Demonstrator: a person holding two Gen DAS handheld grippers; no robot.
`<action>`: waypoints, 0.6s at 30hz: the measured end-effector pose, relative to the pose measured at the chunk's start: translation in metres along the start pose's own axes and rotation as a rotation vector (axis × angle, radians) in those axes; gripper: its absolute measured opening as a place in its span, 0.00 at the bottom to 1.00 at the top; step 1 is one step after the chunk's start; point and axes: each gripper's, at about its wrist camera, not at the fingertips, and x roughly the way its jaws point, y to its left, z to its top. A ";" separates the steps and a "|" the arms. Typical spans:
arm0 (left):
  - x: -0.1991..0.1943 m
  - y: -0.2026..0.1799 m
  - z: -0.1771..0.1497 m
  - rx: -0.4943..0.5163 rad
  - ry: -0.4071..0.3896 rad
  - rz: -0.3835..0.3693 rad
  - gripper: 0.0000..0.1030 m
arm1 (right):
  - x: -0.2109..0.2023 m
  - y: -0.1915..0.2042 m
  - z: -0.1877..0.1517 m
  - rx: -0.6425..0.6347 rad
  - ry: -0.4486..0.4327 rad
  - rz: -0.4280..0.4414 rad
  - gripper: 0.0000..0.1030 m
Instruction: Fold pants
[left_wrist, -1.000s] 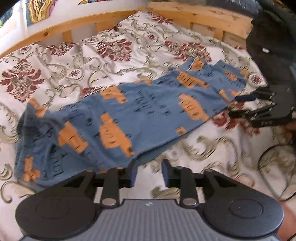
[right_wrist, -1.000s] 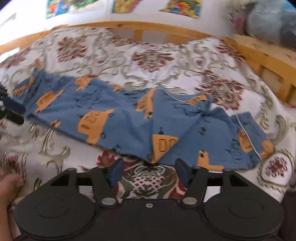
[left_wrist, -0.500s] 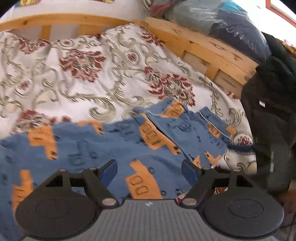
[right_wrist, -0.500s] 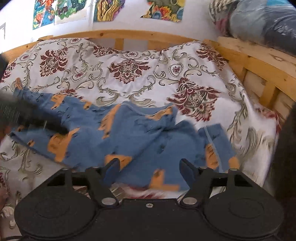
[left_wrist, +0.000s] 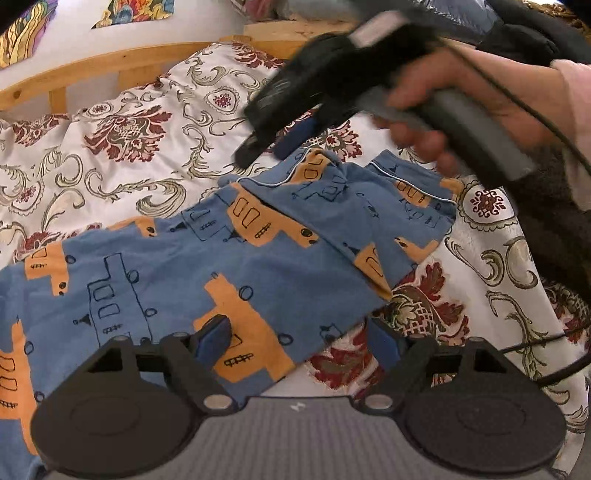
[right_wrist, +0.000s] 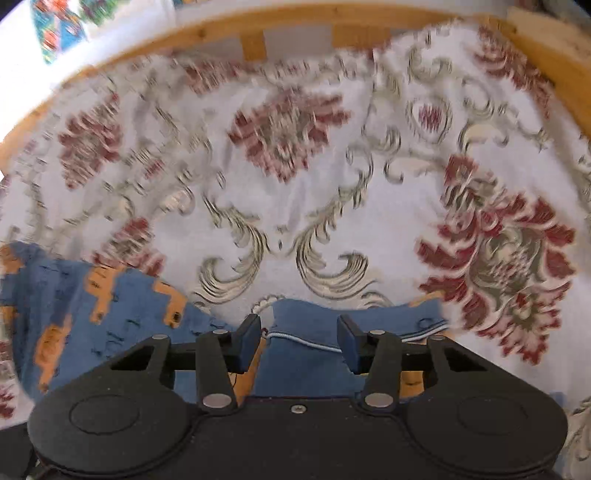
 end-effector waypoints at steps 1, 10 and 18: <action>-0.001 0.003 0.001 -0.012 -0.001 -0.008 0.82 | 0.005 0.001 -0.002 0.003 0.011 0.001 0.37; -0.001 0.007 0.000 -0.058 0.005 -0.022 0.83 | -0.037 -0.025 -0.026 0.150 -0.175 -0.027 0.05; -0.011 0.034 0.026 -0.182 -0.047 -0.140 0.83 | -0.092 -0.075 -0.092 0.384 -0.345 -0.064 0.05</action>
